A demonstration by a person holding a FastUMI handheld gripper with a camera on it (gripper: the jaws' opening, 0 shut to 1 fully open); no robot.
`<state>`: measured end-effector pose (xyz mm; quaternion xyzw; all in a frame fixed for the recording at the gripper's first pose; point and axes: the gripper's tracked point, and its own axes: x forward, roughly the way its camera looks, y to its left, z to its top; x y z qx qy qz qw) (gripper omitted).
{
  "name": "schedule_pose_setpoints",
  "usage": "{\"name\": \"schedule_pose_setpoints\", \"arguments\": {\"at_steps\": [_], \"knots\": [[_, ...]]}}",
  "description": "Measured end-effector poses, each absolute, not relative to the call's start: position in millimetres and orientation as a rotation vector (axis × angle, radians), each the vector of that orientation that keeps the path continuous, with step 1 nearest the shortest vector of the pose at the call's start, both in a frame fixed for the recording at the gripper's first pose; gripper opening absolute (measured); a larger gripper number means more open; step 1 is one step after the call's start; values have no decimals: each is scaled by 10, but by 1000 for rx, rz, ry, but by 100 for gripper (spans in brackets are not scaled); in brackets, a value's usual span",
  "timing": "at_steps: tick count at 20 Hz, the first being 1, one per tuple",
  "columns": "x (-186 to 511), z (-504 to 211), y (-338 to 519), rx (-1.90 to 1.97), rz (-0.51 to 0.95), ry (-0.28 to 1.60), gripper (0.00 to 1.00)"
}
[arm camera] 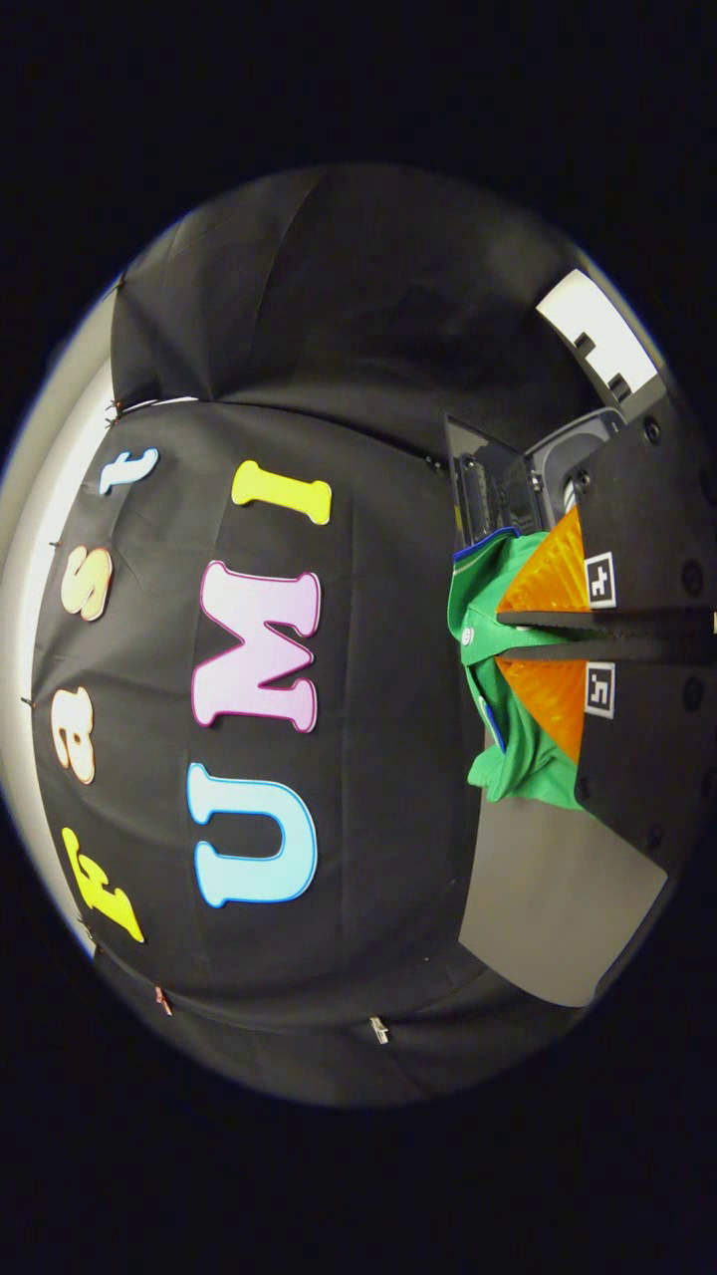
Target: Put the clothes into the washing machine and then close the washing machine lid.
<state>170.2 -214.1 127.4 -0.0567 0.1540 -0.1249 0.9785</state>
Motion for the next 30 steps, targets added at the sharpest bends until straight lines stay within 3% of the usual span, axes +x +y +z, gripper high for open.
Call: {"name": "schedule_pose_setpoints", "arguments": {"at_steps": [12, 30], "knots": [[1717, 815, -3708, -116, -180, 384, 5], [2249, -1650, -4613, -83, -251, 694, 5]]}}
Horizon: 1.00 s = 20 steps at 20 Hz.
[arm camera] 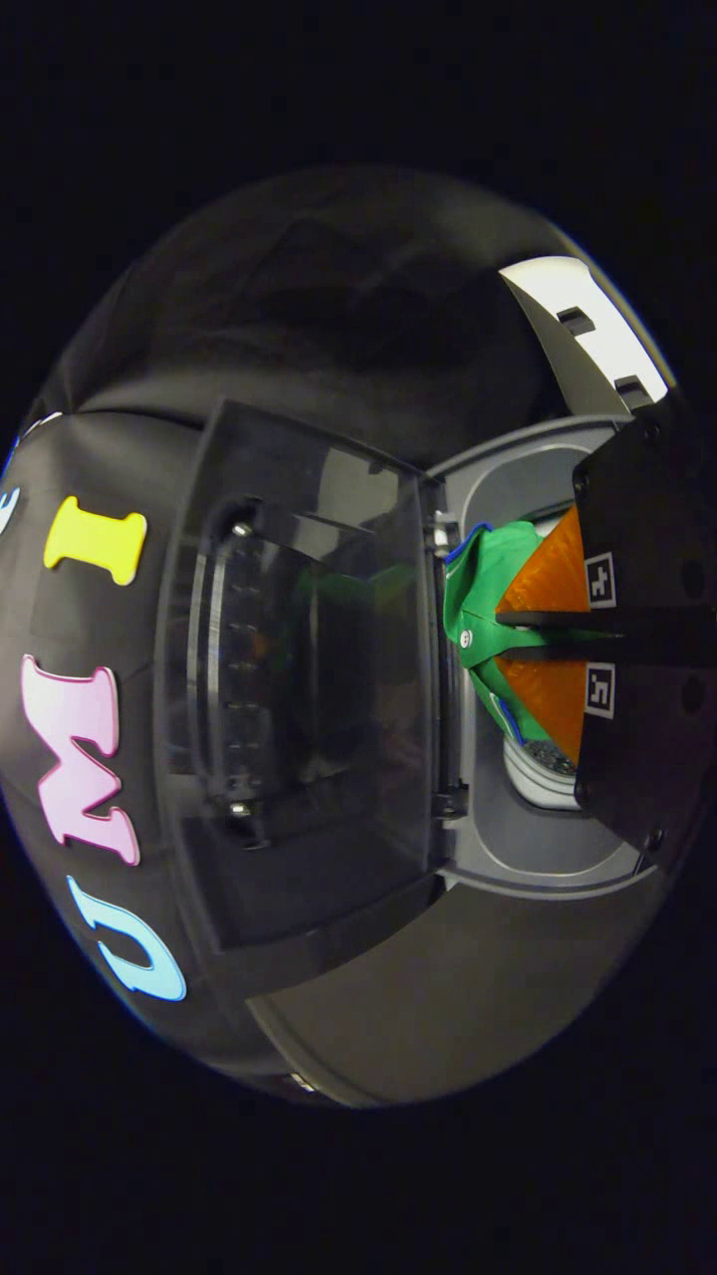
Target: Put the clothes into the washing machine and then close the washing machine lid.
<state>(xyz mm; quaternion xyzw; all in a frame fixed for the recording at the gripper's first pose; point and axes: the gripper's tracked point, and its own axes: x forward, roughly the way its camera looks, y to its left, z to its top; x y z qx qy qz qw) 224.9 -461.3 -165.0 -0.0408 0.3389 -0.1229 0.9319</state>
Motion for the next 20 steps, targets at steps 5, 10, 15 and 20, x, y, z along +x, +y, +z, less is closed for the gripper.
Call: {"name": "schedule_pose_setpoints", "arguments": {"at_steps": [5, 10, 15, 20], "knots": [[2282, -2290, -4560, -83, -213, 808, 5], [2264, -2669, -4564, -83, -198, 900, 5], [2244, -2856, -4589, -83, -187, 946, 5], [2234, -3000, -4528, -52, -157, 989, 5]]}}
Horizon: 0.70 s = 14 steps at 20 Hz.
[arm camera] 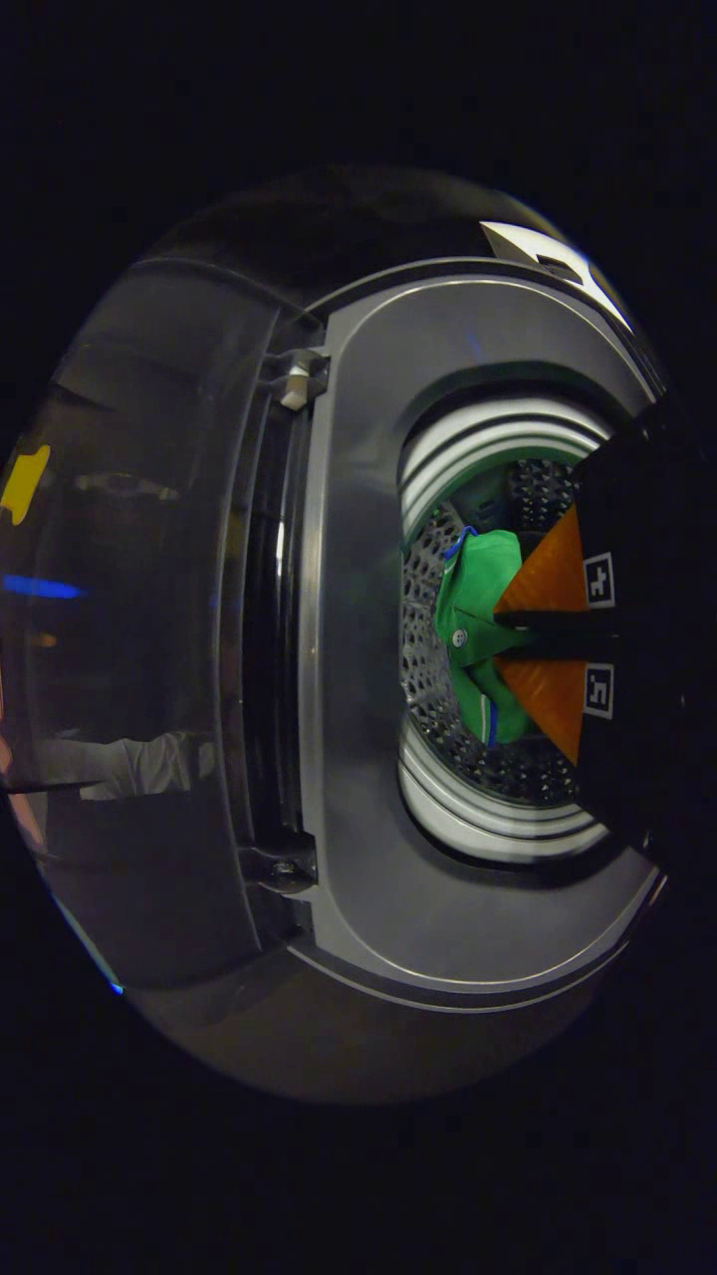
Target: Put the clothes into the washing machine and then close the washing machine lid.
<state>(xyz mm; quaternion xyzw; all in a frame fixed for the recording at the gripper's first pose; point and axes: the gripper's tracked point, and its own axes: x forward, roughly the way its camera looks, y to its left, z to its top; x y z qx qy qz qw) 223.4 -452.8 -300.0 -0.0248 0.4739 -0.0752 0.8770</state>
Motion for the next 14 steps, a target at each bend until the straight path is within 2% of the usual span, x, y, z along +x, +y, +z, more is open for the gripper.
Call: {"name": "schedule_pose_setpoints", "arguments": {"at_steps": [4, 8, 14], "knots": [[2196, -3052, -4626, -62, -205, 1016, 7], [2202, -3067, -4548, -24, -157, 1033, 98], [2175, -2869, -4529, -11, -150, 991, 100]]}}
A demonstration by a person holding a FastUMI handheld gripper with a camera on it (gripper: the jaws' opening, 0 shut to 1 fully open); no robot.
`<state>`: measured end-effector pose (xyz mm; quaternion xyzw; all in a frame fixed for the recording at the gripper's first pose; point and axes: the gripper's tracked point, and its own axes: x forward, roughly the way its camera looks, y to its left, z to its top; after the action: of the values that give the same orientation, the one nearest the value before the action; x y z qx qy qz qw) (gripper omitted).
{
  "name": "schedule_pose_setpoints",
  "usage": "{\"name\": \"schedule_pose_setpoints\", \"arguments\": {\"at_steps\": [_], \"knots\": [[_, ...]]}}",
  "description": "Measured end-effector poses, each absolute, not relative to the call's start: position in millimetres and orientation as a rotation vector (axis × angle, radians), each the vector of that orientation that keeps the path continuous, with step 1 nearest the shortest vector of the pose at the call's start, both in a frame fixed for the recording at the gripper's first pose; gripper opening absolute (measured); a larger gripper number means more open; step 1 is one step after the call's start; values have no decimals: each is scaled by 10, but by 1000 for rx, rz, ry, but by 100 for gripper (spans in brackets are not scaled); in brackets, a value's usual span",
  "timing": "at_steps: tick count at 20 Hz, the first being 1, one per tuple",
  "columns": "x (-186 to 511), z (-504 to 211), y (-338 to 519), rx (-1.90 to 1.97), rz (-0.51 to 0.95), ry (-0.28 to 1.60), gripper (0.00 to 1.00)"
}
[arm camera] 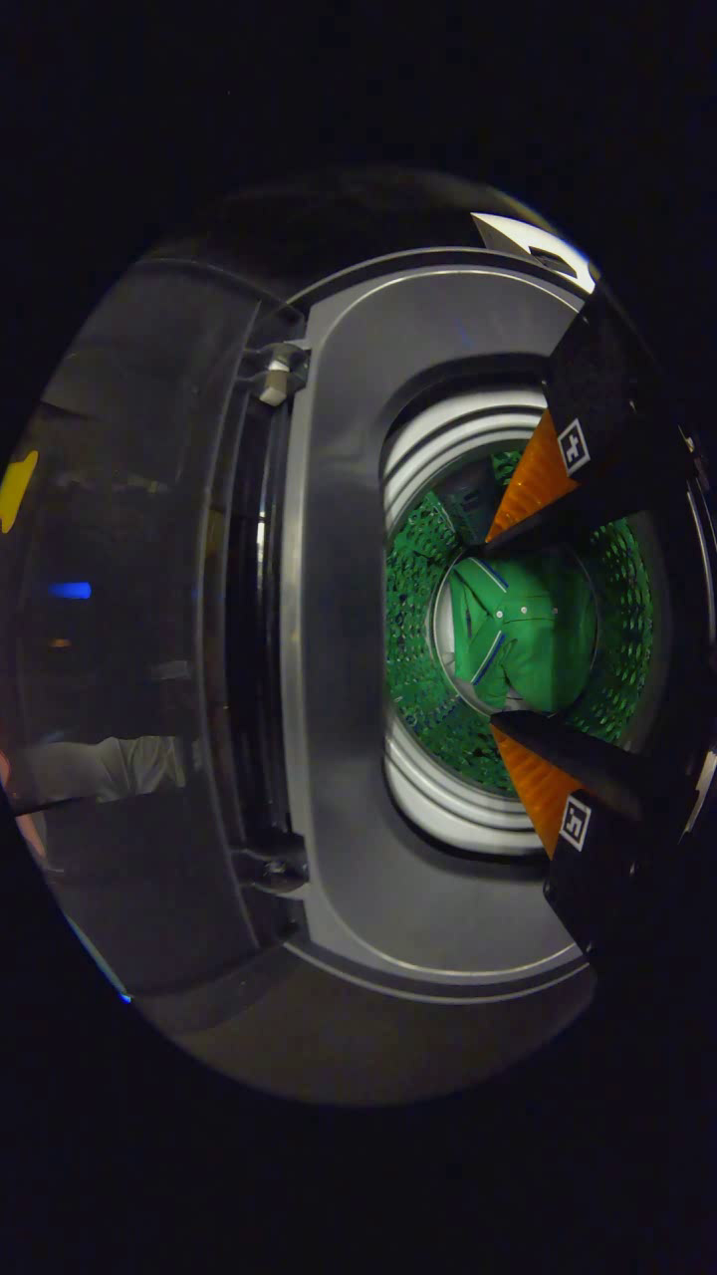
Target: Put the clothes into the washing machine and then close the washing machine lid.
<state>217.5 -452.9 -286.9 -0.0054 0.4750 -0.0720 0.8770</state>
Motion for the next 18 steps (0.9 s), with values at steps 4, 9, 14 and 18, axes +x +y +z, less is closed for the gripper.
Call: {"name": "schedule_pose_setpoints", "arguments": {"at_steps": [4, 9, 14, 18], "knots": [[2149, -2454, -4487, 3, -151, 931, 100], [2269, -1639, -4448, 11, -155, 806, 100], [2483, -758, -4453, 11, -169, 661, 100], [2696, -203, -4445, 29, -175, 567, 99]]}}
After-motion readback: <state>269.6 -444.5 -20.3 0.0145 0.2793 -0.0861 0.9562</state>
